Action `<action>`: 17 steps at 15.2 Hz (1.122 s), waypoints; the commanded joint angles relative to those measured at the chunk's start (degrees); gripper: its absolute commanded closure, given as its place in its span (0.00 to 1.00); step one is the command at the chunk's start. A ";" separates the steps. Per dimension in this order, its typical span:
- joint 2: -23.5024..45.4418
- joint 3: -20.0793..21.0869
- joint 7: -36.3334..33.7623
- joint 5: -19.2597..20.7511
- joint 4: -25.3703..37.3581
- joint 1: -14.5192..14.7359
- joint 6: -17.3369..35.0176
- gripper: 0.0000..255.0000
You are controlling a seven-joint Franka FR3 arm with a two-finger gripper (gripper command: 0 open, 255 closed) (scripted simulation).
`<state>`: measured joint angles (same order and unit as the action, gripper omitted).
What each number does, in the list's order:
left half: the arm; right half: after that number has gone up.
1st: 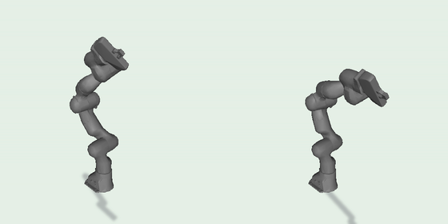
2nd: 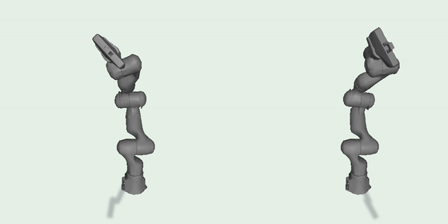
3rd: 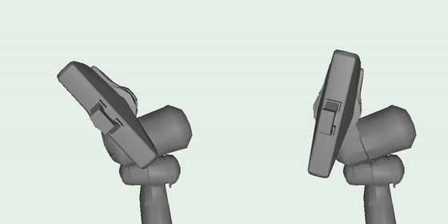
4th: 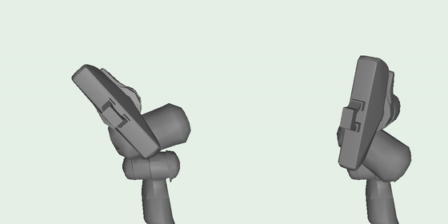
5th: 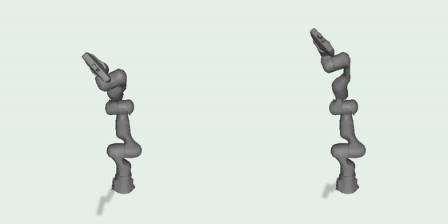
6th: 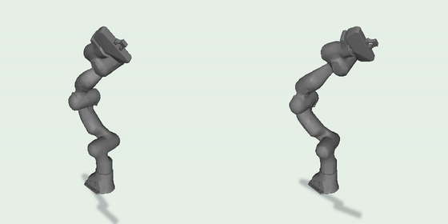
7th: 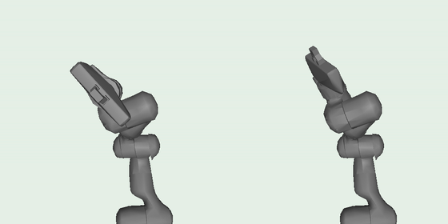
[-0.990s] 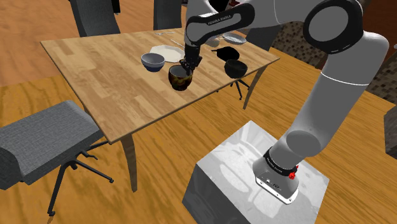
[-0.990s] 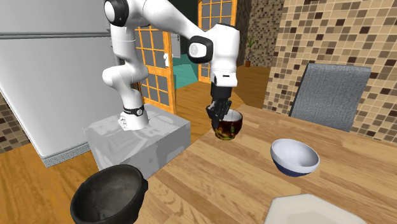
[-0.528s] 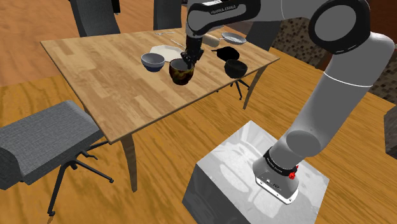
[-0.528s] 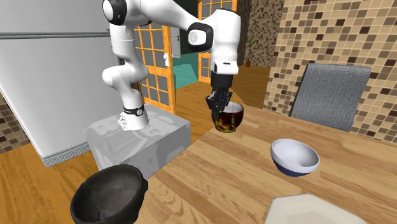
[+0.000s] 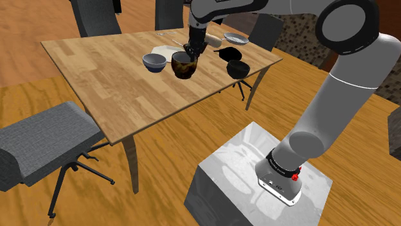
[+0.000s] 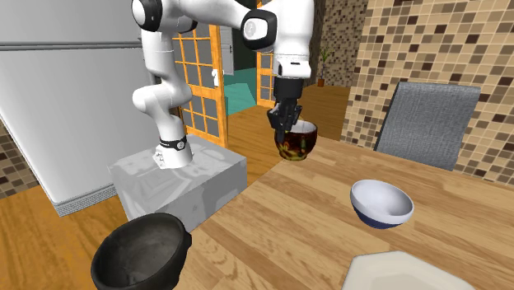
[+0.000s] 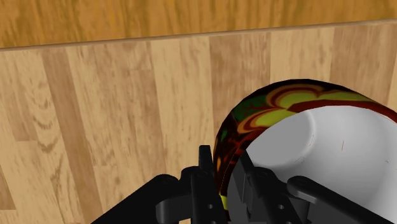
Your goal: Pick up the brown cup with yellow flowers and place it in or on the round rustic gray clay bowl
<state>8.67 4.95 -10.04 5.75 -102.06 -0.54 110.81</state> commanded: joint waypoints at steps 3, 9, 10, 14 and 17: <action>-0.35 0.05 0.23 -0.13 2.82 0.05 -3.13 1.00; -0.68 0.09 0.60 -0.28 7.01 0.10 -7.63 1.00; -0.68 0.10 0.66 -0.29 7.77 0.11 -8.40 1.00; -2.07 -1.54 4.57 -0.63 6.61 -2.12 -8.29 1.00; -2.96 -3.26 8.50 -0.90 5.82 -4.29 -8.07 1.00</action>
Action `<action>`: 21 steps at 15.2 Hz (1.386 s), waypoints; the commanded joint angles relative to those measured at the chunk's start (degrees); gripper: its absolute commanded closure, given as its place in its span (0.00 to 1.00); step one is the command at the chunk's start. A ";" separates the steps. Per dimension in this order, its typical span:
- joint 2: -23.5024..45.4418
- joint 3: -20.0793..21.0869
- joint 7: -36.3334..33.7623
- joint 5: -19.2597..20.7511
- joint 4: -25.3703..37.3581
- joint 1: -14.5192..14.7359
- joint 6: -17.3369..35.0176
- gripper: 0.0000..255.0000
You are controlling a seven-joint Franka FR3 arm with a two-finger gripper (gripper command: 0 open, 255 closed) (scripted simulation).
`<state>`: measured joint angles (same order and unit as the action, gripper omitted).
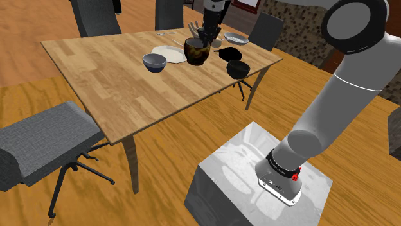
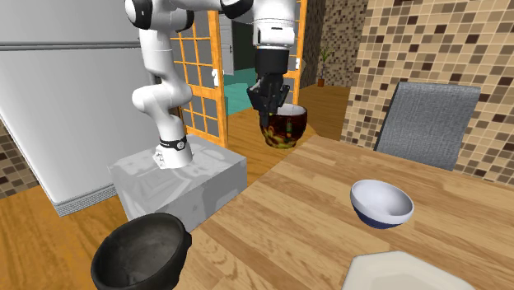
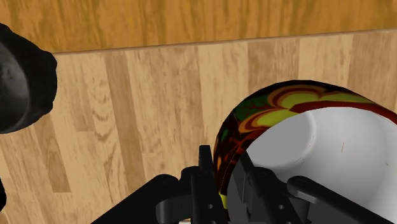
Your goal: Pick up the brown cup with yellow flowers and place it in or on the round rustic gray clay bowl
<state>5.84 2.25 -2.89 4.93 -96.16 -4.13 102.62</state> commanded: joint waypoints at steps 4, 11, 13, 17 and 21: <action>-0.55 -2.90 6.62 -0.42 -0.14 -3.57 0.17 1.00; 0.89 -6.92 15.90 -1.18 2.51 -8.65 -0.37 1.00; 1.81 -8.04 18.56 -1.51 3.94 -10.12 -0.70 1.00; 4.37 -10.16 23.85 -2.36 7.76 -13.17 -1.66 1.00; 7.93 -12.03 29.07 -3.54 13.03 -16.46 -3.12 1.00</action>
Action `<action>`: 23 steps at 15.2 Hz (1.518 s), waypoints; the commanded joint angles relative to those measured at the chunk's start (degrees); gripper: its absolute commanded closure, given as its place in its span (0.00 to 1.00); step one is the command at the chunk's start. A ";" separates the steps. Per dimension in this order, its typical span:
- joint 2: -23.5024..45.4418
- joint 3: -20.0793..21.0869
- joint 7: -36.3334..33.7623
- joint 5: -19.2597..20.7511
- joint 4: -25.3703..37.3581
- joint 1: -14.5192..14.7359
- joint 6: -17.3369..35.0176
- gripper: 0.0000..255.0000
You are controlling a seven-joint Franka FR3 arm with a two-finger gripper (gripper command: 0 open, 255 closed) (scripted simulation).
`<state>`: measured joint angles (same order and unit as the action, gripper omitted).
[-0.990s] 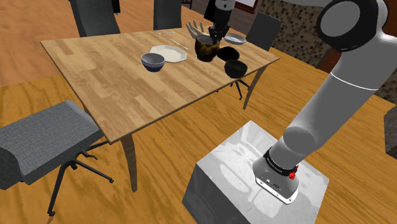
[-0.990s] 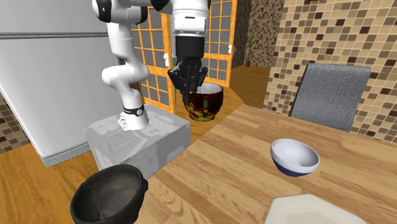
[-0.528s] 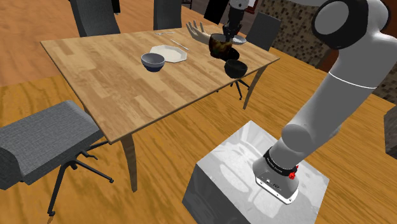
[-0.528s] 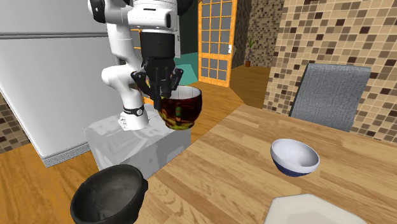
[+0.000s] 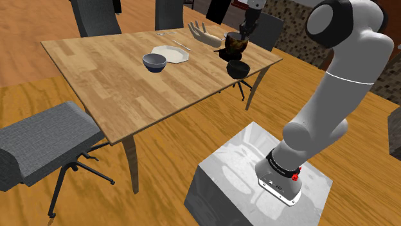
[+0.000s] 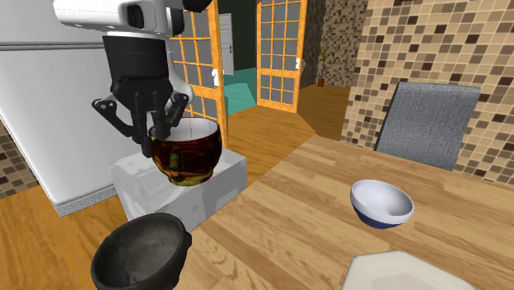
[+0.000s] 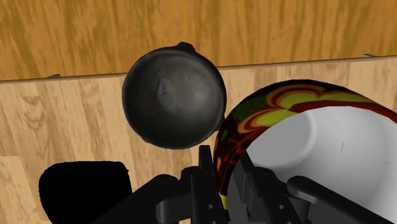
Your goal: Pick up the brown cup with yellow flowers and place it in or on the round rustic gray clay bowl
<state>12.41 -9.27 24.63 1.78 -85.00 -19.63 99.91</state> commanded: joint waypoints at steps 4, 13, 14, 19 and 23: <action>6.07 -2.10 6.63 -1.93 8.92 -4.57 -2.59 1.00; 10.96 -3.16 11.06 -3.51 12.64 -8.23 -1.32 1.00; 10.82 -3.15 11.03 -3.47 11.65 -8.17 -0.47 1.00; 10.40 -3.11 10.89 -3.38 7.16 -7.93 3.60 1.00; 10.38 -3.06 10.80 -3.37 4.04 -7.80 6.69 1.00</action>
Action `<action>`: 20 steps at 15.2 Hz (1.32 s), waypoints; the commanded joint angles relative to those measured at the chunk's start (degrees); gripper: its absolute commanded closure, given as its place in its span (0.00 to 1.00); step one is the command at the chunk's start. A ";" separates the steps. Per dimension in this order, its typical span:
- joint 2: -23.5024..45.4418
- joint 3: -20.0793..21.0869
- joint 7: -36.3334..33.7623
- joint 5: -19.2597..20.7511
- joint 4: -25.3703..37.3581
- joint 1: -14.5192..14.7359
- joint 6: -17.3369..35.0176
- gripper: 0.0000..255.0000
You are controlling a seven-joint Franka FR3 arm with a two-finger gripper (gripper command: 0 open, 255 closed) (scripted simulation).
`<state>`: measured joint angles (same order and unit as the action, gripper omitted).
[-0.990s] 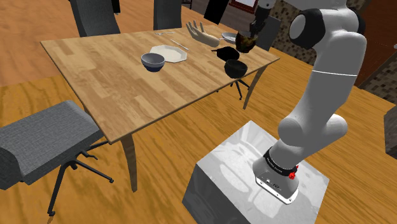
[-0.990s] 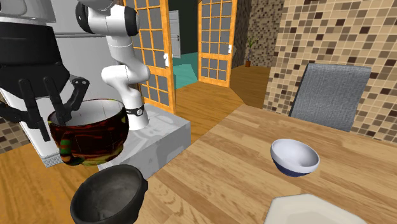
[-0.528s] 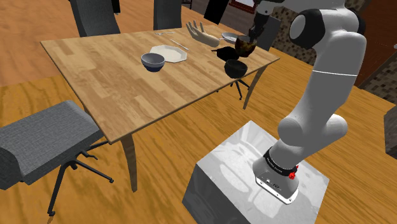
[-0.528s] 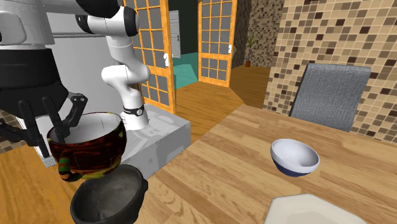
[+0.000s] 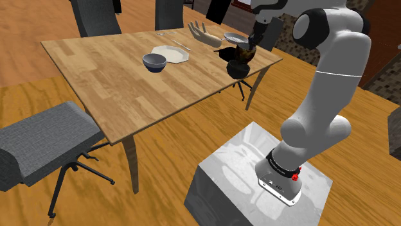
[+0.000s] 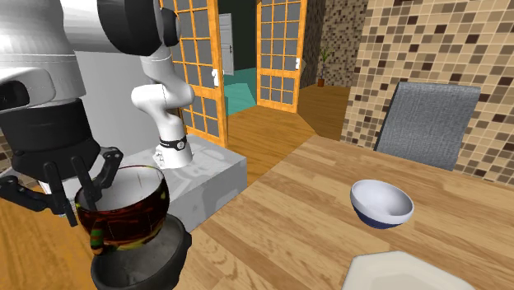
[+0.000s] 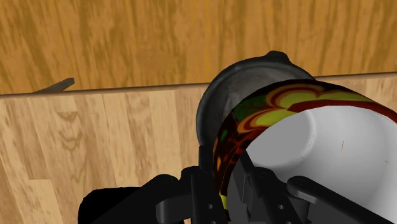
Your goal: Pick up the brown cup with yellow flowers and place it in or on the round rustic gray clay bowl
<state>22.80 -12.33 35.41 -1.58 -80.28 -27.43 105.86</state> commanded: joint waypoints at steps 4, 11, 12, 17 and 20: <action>0.26 0.07 -0.04 -0.06 -3.87 0.09 4.20 1.00; 0.26 0.07 -0.04 -0.06 -3.87 0.09 4.20 1.00; 0.26 0.07 -0.04 -0.06 -3.87 0.09 4.20 1.00; 0.26 0.07 -0.03 -0.07 -3.89 0.08 4.22 0.00; -0.35 0.02 -0.13 0.08 -0.93 0.14 0.65 0.00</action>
<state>22.86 -12.27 35.28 -1.58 -82.17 -27.30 107.91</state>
